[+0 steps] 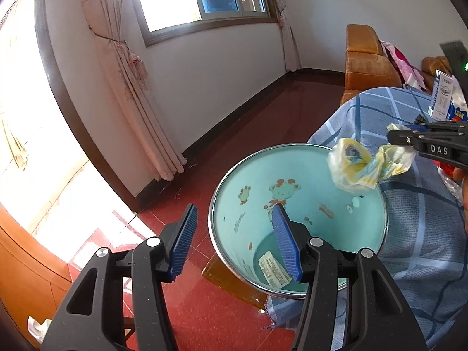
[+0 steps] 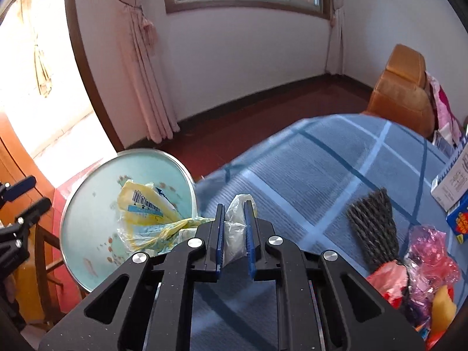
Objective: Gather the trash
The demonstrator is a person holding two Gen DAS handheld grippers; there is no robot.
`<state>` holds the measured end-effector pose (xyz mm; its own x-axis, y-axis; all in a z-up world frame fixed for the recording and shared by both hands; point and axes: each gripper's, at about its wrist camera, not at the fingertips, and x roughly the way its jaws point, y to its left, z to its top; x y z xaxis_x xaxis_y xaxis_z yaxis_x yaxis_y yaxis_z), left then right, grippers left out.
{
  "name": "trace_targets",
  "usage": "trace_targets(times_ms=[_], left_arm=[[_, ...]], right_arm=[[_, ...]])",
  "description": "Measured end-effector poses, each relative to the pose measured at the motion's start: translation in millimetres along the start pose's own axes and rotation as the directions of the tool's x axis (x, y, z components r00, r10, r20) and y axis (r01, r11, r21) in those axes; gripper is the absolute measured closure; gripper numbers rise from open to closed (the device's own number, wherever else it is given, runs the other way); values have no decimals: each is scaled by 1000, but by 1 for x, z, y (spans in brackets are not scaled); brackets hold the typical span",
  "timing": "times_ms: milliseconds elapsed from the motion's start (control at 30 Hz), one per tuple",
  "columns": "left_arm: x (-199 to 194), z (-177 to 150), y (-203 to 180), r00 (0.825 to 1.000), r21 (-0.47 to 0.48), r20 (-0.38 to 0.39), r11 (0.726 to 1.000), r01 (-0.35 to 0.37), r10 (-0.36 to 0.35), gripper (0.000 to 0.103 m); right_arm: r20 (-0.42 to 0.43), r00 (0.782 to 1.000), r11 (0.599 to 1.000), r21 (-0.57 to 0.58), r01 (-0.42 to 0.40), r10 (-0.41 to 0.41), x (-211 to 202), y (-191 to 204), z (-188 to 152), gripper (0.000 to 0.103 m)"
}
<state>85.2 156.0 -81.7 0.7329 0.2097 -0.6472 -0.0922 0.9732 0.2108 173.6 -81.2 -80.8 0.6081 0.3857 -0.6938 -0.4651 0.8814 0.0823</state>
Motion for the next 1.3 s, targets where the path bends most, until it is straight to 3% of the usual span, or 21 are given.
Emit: trace_targets(times_ms=[67, 100, 233, 300, 500, 667, 900, 1100, 1300], left_arm=[[2, -1, 3, 1000, -9, -6, 1000, -10, 10, 46], [2, -2, 5, 1000, -14, -7, 1000, -12, 12, 45], [3, -2, 10, 1000, -30, -6, 999, -25, 25, 38], [2, -2, 11, 999, -41, -2, 998, -37, 37, 28], [-1, -2, -4, 1000, -25, -2, 1000, -1, 1, 26], [-9, -4, -45, 998, 52, -5, 997, 63, -63, 25], [-30, -7, -122, 984, 185, -8, 966, 178, -180, 22], [-50, 0, -178, 966, 250, 14, 936, 248, -260, 22], [-63, 10, -225, 948, 288, 22, 910, 300, -319, 22]], right_arm=[[7, 999, 999, -2, -43, 43, 0, 9, 4, 63], [18, 999, 999, -9, -47, 48, -2, 12, 4, 36], [31, 999, 999, -30, -29, 30, -9, 15, 2, 35], [38, 999, 1000, -13, -25, 25, -17, 10, 1, 35], [122, 990, 998, 7, 63, -63, -85, -26, -23, 35], [169, 962, 973, 127, 193, -212, -155, -88, -68, 34], [102, 903, 883, 282, 375, -417, -208, -167, -145, 33], [49, 887, 839, 351, 415, -459, -219, -198, -192, 31], [68, 876, 831, 358, 426, -478, -227, -204, -207, 27]])
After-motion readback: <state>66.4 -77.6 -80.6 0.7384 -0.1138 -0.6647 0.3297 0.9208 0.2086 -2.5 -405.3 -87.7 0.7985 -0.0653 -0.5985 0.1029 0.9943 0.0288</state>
